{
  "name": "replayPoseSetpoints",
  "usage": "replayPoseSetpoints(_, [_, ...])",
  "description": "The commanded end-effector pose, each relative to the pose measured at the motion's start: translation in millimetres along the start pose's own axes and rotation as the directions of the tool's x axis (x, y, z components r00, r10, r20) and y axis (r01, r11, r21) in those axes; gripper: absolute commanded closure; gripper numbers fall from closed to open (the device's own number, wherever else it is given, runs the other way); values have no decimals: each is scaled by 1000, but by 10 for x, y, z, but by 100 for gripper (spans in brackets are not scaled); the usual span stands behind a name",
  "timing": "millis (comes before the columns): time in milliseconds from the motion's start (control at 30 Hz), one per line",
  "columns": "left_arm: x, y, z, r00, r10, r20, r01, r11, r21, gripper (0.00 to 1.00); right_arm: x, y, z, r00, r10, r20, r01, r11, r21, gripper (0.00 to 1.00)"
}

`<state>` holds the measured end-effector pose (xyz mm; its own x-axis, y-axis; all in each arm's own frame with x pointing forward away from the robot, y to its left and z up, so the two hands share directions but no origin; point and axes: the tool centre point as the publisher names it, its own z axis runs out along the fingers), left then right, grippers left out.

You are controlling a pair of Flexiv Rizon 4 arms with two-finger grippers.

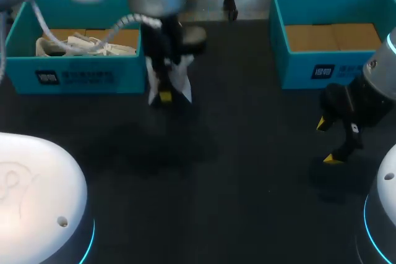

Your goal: Take the shoe out of the shoebox, open the shoe tongue, remove and reinsert the insole, then place the shoe into the shoebox

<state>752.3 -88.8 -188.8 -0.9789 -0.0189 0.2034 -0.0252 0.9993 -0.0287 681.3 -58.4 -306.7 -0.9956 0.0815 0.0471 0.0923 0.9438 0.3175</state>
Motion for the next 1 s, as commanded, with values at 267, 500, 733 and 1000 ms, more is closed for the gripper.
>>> replayPoseSetpoints(267, [-469, 581, -828, 1000, -17, -6, 17, 999, 32, 100, 10, -1, 8, 1000, 0, 2, 0, 1000, 2, 0])
replayPoseSetpoints(500, [-714, 795, -960, 1000, -18, 21, 19, 999, -43, 100, 10, -1, 8, 1000, 0, 2, 0, 1000, 2, 0])
replayPoseSetpoints(733, [-1044, 1038, -1092, 1000, -28, -2, 28, 997, -65, 100, 10, -1, 8, 1000, 0, 2, 0, 1000, 2, 0])
replayPoseSetpoints(1000, [-1315, 1280, -1139, 997, -45, -70, 39, 996, -81, 100, 10, -1, 8, 1000, 0, 2, 0, 1000, 2, 0])
